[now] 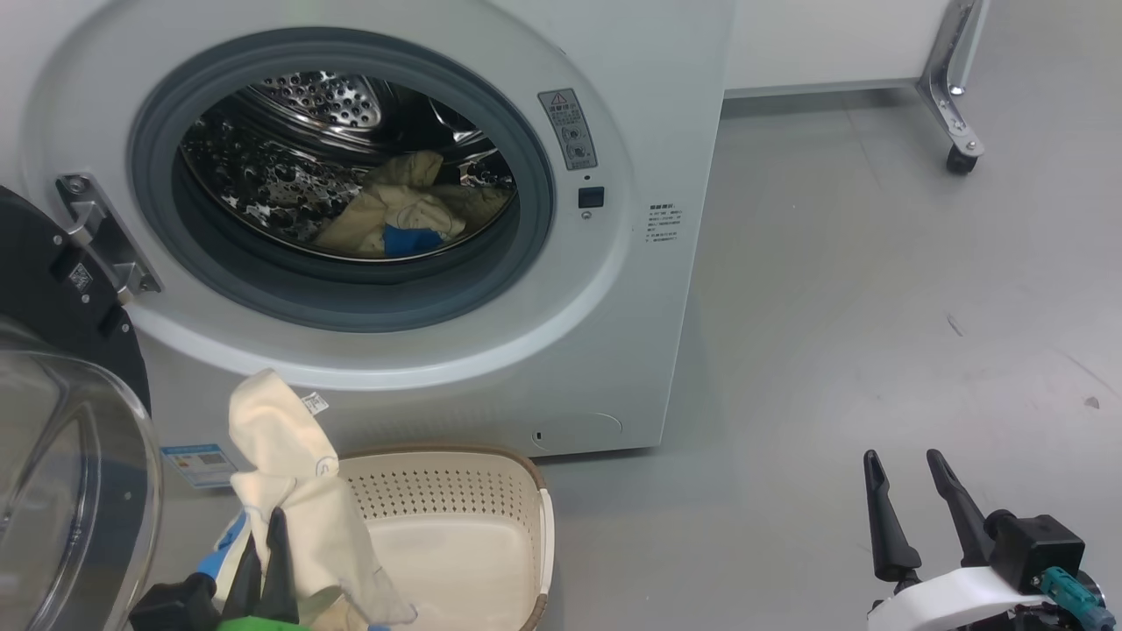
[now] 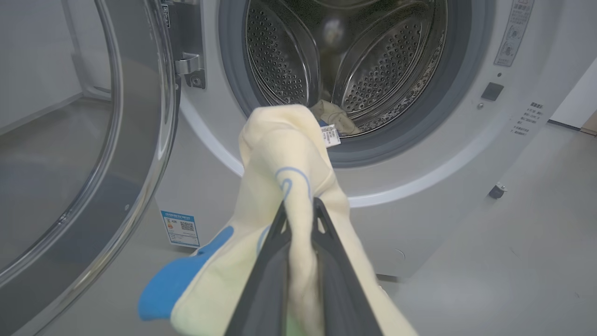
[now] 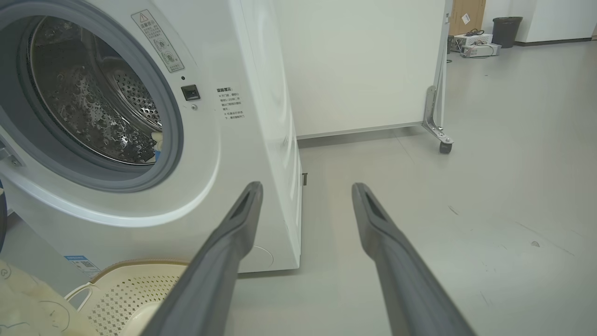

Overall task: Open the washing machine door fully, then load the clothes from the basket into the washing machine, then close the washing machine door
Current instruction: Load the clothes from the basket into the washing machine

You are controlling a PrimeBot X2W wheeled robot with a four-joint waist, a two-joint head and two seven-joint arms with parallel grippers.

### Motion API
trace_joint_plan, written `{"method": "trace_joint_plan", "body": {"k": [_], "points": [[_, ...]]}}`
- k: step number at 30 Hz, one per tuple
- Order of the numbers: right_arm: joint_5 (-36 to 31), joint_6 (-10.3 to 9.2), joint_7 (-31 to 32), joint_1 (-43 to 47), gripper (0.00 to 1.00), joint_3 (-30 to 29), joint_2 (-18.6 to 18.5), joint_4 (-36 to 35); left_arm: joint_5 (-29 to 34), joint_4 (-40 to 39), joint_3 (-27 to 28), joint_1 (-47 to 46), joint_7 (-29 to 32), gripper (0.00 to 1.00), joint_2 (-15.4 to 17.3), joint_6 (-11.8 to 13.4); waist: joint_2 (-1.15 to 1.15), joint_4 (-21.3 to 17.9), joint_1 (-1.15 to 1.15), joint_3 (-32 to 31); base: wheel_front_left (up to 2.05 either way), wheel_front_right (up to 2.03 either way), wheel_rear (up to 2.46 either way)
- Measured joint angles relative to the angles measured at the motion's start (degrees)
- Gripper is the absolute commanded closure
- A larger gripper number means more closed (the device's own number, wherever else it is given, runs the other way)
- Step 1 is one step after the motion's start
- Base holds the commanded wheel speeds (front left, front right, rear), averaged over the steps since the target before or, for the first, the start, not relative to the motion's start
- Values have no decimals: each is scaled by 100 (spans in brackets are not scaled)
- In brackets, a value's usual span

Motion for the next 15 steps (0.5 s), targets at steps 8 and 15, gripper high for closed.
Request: {"method": "trace_joint_plan", "body": {"k": [8,15], "points": [[7,0,1,-61,0,82,26,-126,-38,-370,-59,-511,0,100,-1,0,0,-119,0,418,0,0,0],[13,0,1,-359,0,155,96,-212,66,-615,-38,-1221,91,100,41,51,0,-273,0,826,0,0,0]]}}
